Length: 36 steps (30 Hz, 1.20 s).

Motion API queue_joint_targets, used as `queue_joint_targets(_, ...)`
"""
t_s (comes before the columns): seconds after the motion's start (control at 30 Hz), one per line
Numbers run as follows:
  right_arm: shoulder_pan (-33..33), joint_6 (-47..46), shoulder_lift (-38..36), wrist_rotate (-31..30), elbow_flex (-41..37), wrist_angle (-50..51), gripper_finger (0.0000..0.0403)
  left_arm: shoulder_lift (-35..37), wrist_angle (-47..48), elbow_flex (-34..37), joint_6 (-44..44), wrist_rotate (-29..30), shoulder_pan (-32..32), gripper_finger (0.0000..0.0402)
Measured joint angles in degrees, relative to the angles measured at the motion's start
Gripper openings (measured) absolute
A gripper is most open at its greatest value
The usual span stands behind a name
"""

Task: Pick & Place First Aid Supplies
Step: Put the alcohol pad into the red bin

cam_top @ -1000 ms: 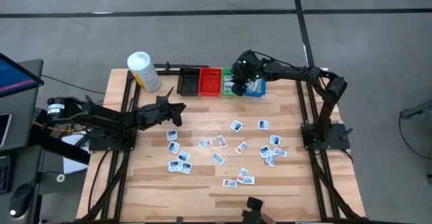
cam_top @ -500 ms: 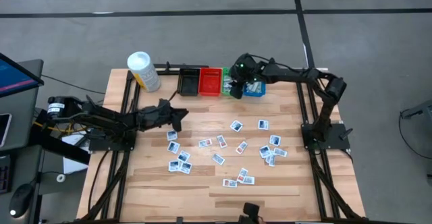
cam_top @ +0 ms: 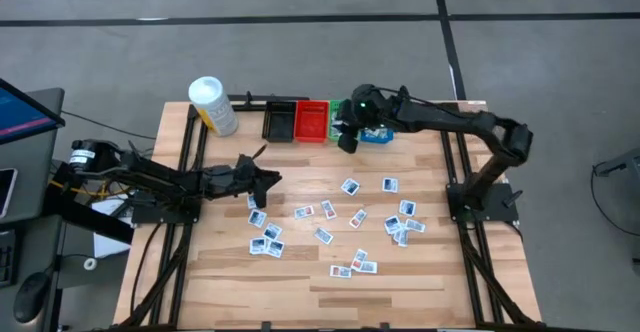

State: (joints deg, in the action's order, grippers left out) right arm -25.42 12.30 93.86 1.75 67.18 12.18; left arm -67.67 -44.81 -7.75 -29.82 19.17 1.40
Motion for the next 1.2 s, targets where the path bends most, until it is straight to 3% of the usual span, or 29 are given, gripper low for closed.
queue_joint_targets(0.27,9.2,-9.5,-11.6,-7.0,0.0,9.1,0.0107,6.2,1.0,0.0,5.9,-6.2,0.9,0.0091)
queue_joint_targets(0.43,18.8,-16.1,-16.6,-15.7,0.0,18.6,0.0107,8.5,2.5,0.0,7.5,-7.6,4.8,0.0091)
queue_joint_targets(0.57,27.7,-23.6,-19.1,-21.9,0.0,22.4,0.0107,8.7,2.8,0.0,7.2,-5.4,9.8,0.0091)
queue_joint_targets(0.87,46.0,-39.5,-20.1,-34.2,0.0,26.1,0.0107,8.7,2.8,-1.7,8.2,6.1,21.3,0.0083)
queue_joint_targets(1.2,60.6,-61.5,-19.6,-52.0,0.0,43.4,0.0107,8.7,2.8,-5.2,7.1,7.3,23.4,0.0065)
